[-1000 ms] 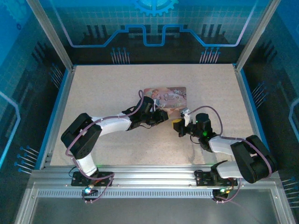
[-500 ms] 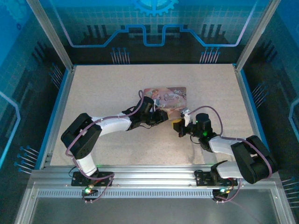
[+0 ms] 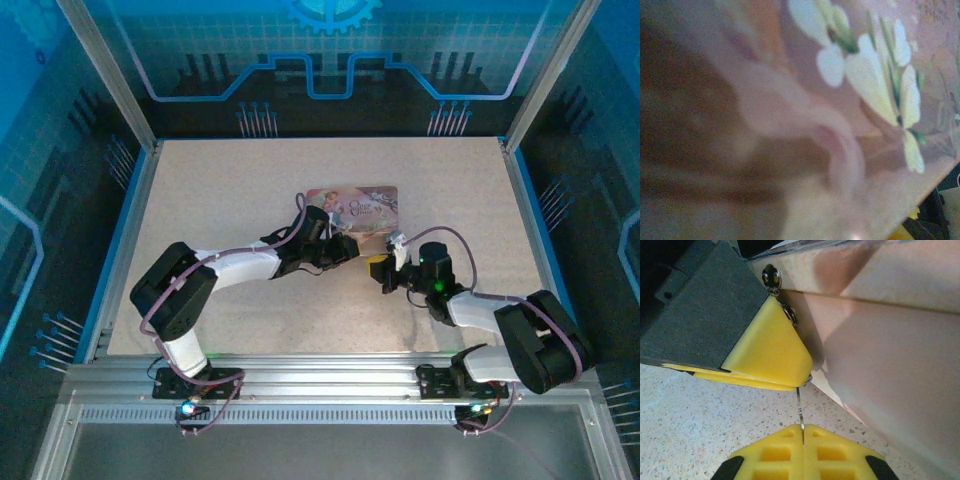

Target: Unlock a padlock with a key

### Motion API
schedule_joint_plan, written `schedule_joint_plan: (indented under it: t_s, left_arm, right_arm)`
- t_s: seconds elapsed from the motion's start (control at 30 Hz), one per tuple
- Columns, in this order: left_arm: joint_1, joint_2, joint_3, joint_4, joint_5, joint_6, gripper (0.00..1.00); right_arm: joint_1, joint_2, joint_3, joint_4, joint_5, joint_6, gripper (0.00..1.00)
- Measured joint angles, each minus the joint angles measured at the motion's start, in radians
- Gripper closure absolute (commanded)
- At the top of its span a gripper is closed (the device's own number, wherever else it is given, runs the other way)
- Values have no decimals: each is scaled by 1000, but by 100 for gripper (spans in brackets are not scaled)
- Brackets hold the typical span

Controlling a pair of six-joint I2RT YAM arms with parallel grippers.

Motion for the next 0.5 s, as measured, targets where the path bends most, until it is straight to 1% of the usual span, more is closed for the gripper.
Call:
schedule_joint_plan:
  t_s: [0.27, 0.5]
  left_arm:
    - [13, -13, 0, -11, -2, 0, 93]
    - [14, -15, 0, -24, -10, -1, 93]
  right_arm:
    - [0, 65, 44, 15, -8, -10, 97]
    - [0, 119, 47, 69, -8, -11, 98]
